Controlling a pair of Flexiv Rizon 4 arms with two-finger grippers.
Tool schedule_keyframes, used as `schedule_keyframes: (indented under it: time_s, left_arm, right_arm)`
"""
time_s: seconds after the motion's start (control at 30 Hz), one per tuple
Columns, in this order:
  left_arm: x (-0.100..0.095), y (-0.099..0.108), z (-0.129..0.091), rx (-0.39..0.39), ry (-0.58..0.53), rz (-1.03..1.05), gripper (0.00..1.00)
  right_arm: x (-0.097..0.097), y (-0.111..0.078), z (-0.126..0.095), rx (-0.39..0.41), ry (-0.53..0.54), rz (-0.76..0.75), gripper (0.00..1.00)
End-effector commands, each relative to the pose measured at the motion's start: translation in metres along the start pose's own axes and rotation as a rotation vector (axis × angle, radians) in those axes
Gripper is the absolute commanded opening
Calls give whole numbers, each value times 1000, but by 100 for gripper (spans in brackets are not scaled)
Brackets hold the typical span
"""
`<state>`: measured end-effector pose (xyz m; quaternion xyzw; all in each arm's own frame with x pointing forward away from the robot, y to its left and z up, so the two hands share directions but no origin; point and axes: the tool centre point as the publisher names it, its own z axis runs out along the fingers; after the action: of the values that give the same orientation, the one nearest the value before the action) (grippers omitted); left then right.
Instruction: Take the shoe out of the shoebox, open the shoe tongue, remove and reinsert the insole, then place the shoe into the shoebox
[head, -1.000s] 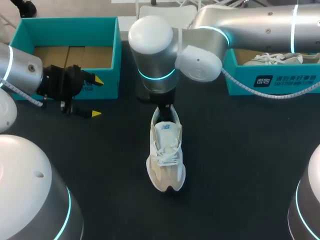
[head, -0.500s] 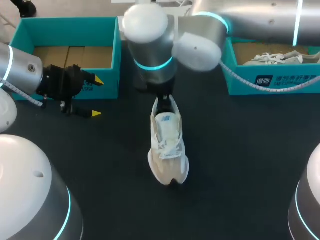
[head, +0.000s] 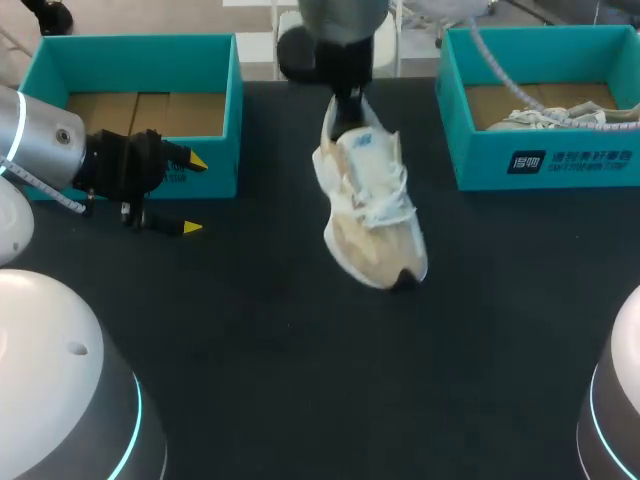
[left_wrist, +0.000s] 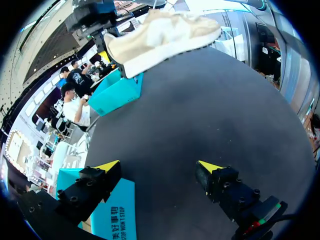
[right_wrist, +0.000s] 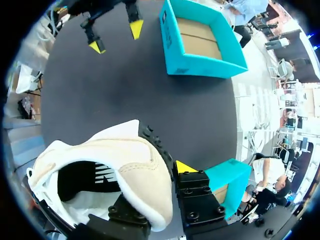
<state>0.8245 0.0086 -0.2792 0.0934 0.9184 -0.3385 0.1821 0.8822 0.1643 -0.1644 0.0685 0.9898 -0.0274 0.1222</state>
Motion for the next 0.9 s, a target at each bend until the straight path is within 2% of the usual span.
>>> schedule_keyframes:
  time_s: [0.03, 0.07, 0.1, 0.6, 0.63, 0.7, 0.73, 0.8, 0.83, 0.9]
  left_arm:
    - [1, 0, 0, -1, 0, 1, 100]
    - [1, 0, 0, -1, 0, 1, 100]
    - [1, 0, 0, -1, 0, 1, 100]
    - [1, 0, 0, -1, 0, 1, 100]
    - [1, 0, 0, -1, 0, 1, 100]
    - [1, 0, 0, -1, 0, 1, 100]
    - [1, 0, 0, -1, 0, 1, 100]
    - [1, 0, 0, -1, 0, 1, 100]
    - [1, 0, 0, -1, 0, 1, 100]
    - [1, 0, 0, -1, 0, 1, 100]
  right_arm:
    - [-9, -15, -44, -17, 15, 3, 0]
    - [-11, -17, -45, 10, 2, 28, 0]
    - [-13, -17, -46, 5, -24, 30, 0]
    - [-13, -17, -46, 5, -24, 30, 0]
    - [-19, -22, -42, 36, -24, -17, 0]
    - [-35, -37, -38, 23, -19, -7, 0]
    - [-42, -45, -35, 51, -21, -31, 0]
    - [-60, -65, -31, 47, -18, -32, 0]
    - [-67, -73, -29, 81, -14, -51, 0]
    - [-84, -90, -27, 72, -17, -57, 0]
